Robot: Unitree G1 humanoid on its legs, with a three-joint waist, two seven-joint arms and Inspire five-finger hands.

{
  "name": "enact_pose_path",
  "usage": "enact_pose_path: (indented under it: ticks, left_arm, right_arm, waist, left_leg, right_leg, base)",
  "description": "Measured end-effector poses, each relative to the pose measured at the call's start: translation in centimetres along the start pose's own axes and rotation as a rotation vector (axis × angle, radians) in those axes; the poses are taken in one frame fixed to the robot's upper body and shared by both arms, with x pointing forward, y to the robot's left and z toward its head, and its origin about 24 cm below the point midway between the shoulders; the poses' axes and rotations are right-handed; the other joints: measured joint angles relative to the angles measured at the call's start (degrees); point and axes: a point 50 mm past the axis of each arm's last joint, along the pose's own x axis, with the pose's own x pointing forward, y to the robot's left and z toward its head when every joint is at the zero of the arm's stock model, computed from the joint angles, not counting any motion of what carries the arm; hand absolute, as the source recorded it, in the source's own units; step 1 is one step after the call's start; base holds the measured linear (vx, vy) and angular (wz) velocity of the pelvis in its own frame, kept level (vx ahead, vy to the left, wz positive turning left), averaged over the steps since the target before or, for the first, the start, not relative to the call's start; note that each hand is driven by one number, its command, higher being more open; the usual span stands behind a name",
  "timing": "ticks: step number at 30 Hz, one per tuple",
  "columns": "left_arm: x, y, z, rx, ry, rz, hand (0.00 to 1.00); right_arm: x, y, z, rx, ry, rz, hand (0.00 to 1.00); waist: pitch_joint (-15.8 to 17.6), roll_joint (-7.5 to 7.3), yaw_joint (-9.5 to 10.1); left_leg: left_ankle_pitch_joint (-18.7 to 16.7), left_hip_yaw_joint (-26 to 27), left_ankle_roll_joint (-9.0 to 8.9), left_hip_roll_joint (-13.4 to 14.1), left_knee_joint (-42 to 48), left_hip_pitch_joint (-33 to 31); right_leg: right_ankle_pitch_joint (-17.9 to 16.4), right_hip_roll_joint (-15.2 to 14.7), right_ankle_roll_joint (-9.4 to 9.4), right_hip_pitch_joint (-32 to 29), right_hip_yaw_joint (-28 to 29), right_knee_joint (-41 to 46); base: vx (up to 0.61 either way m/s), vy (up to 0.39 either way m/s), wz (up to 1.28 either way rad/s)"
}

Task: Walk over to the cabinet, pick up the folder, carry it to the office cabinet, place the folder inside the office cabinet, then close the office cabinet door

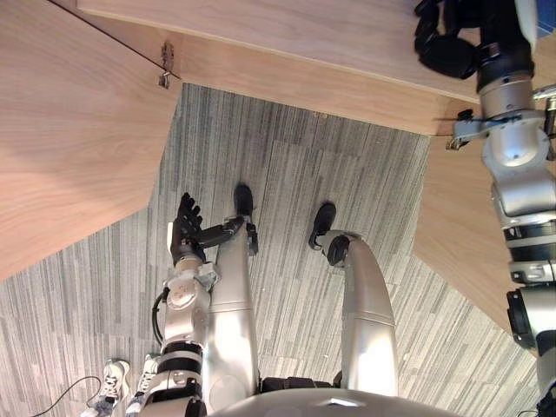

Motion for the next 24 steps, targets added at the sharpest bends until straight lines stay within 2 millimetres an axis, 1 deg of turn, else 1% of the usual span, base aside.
enact_pose_path:
  ticks: [4, 7, 13, 19, 24]
  left_arm:
    - [0.0, 0.0, 0.0, -0.004, 0.000, 0.002, 1.00]
    - [0.0, 0.0, 0.0, -0.015, 0.002, 0.010, 1.00]
    - [0.0, -0.2, -0.1, -0.036, 0.007, 0.037, 1.00]
    - [0.1, -0.2, -0.2, -0.052, 0.018, 0.056, 1.00]
    - [0.1, -0.2, -0.2, -0.062, 0.022, 0.061, 1.00]
  right_arm:
    - [1.2, -1.0, -0.1, 0.026, 0.041, -0.085, 0.00]
    - [2.2, -1.6, 0.0, -0.013, 0.069, -0.137, 0.00]
    - [3.5, -1.6, 0.5, -0.030, 0.113, -0.235, 0.00]
    - [4.0, -1.2, 1.0, -0.037, 0.122, -0.281, 0.00]
    - [4.0, -1.3, 1.0, -0.024, 0.126, -0.294, 0.00]
  waist:
    - [0.0, 0.00, -0.09]
    - [0.0, 0.00, -0.09]
    - [0.0, 0.02, -0.19]
    - [0.0, 0.05, -0.16]
    - [0.0, 0.05, -0.16]
  left_leg:
    - [0.0, 0.0, 0.00, 0.0, -0.1, 0.0]
    - [0.0, 0.1, 0.03, 0.0, -0.3, 0.0]
    - [0.0, 0.1, 0.04, 0.0, -0.4, 0.0]
    - [0.1, 0.2, 0.05, 0.0, -0.5, 0.0]
    - [0.1, 0.2, 0.04, 0.0, -0.5, 0.0]
  right_leg:
    - [0.0, 0.0, 0.00, 0.0, 0.0, -0.1]
    - [0.0, 0.0, 0.00, -0.1, 0.0, -0.3]
    - [0.0, 0.0, 0.00, -0.1, 0.0, -0.6]
    - [0.0, 0.0, 0.00, -0.1, 0.0, -0.8]
    - [0.0, 0.0, 0.00, -0.1, 0.0, -0.8]
  base:
    - [0.00, 0.000, 0.00]
    - [0.00, 0.000, 0.00]
    - [0.00, 0.000, 0.00]
    - [0.00, 0.000, 0.00]
    - [0.00, 0.000, 0.00]
